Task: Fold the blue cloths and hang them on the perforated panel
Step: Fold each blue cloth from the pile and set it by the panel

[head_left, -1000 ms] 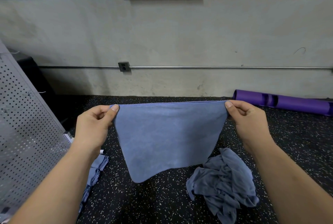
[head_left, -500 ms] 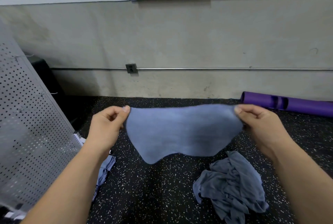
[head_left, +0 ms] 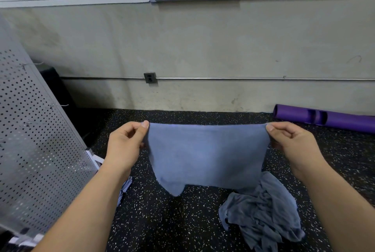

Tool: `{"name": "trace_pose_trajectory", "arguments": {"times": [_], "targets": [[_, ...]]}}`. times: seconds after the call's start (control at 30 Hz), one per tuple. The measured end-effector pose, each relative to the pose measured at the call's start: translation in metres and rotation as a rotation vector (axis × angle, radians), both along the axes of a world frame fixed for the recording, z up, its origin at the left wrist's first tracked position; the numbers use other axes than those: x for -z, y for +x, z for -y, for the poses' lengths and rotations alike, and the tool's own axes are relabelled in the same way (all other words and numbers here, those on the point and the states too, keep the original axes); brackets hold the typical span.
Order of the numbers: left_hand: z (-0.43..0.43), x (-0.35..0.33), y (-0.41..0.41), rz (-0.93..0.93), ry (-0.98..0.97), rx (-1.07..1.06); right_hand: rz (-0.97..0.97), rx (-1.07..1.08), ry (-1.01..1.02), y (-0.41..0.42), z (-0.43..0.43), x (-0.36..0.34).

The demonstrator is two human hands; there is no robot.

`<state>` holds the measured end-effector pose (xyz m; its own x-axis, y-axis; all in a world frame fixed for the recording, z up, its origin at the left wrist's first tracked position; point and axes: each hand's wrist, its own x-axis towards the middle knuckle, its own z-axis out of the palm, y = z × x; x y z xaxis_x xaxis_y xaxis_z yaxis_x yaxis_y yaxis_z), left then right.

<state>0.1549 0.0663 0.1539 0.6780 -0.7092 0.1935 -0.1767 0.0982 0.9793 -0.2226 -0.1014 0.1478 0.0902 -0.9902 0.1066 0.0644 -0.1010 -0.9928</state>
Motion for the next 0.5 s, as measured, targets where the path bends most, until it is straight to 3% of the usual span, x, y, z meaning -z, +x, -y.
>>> {"name": "trace_pose_trajectory", "arguments": {"times": [0.1,0.2,0.5], "targets": [[0.0,-0.003,-0.0033,-0.006,-0.027,-0.012,0.073,0.05,-0.018,0.0006,0.0012,-0.0029],[-0.0012,-0.0004,-0.0037,0.015,0.011,-0.004,-0.084,0.047,-0.078,0.0007,0.0036,0.0011],[-0.003,-0.0025,-0.0005,-0.03,-0.005,-0.039,-0.159,0.039,-0.105,0.0019,-0.0025,-0.0024]]}}
